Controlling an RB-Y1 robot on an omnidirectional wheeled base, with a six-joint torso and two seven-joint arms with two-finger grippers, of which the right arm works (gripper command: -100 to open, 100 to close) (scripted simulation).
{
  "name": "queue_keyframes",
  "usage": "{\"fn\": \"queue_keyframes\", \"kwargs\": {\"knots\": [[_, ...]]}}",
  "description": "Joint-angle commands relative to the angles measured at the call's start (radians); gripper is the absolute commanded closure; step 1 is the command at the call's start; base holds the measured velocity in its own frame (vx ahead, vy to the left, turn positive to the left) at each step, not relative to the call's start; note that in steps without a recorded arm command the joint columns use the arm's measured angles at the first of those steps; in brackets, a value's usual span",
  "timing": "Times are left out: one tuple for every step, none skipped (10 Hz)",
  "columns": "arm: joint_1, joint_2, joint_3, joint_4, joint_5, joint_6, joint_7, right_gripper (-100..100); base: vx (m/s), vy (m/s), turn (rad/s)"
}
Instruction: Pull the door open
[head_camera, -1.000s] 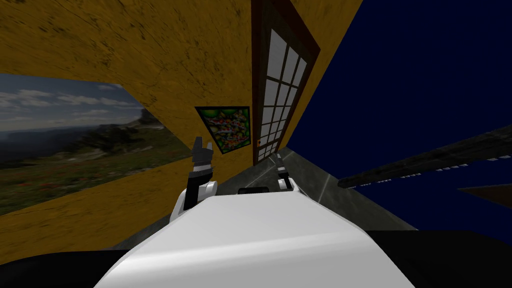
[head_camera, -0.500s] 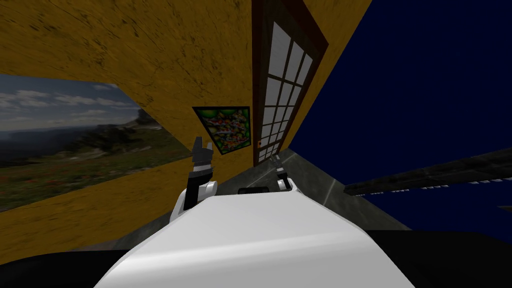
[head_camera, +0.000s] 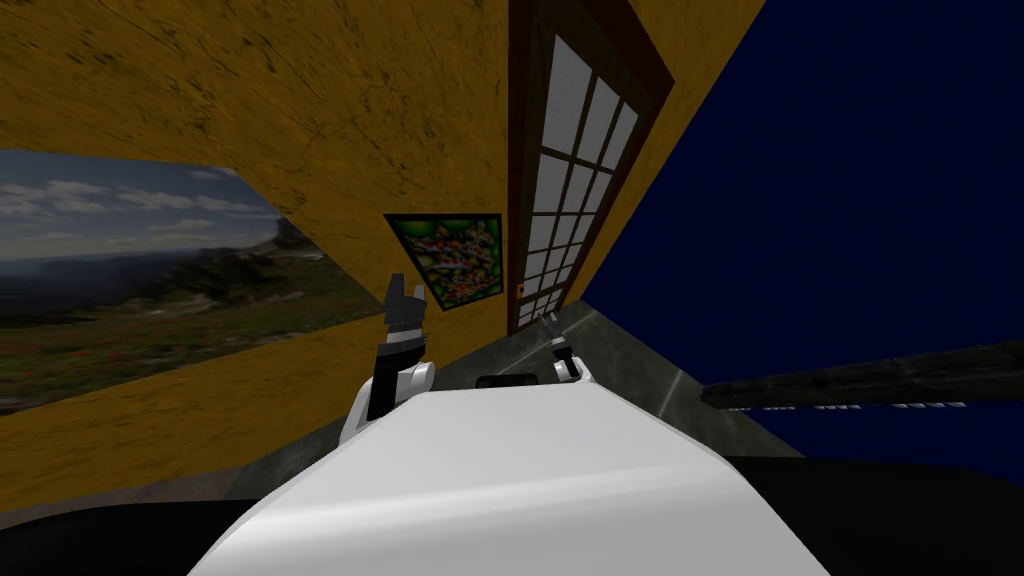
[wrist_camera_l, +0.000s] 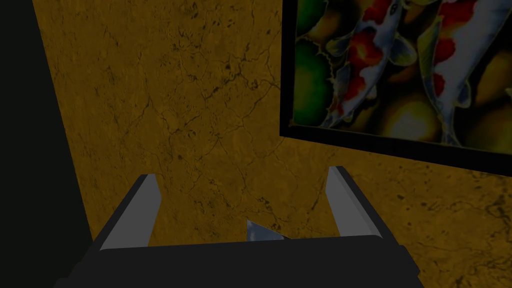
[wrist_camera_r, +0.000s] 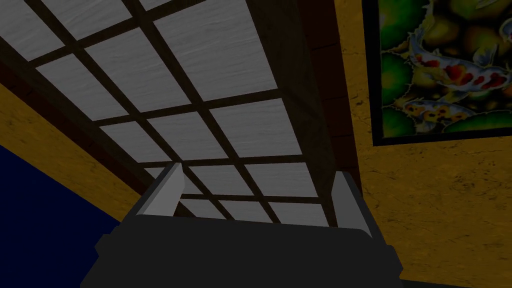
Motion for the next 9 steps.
{"fn": "queue_keyframes", "kwargs": {"knots": [[-0.011,-0.002,-0.002,0.031,0.004,-0.012,0.018,-100,0.049,-0.045,0.030],[-0.021,-0.003,-0.002,0.059,0.012,-0.018,0.040,-100,0.043,-0.041,0.052],[-0.031,-0.004,-0.002,0.087,0.020,-0.023,0.063,-100,0.060,-0.044,0.099],[-0.040,-0.004,-0.002,0.112,0.027,-0.028,0.084,-100,0.074,-0.058,0.103],[-0.049,-0.005,-0.002,0.138,0.035,-0.034,0.104,-100,0.093,-0.060,0.089],[-0.058,-0.005,-0.003,0.164,0.042,-0.039,0.125,-100,0.098,-0.053,0.083],[-0.067,-0.006,-0.003,0.189,0.049,-0.044,0.146,-100,0.086,-0.052,0.089],[-0.075,-0.006,-0.003,0.212,0.056,-0.049,0.164,-100,0.081,-0.037,0.079],[-0.083,-0.006,-0.003,0.234,0.062,-0.053,0.182,-100,0.086,-0.041,0.066]]}}
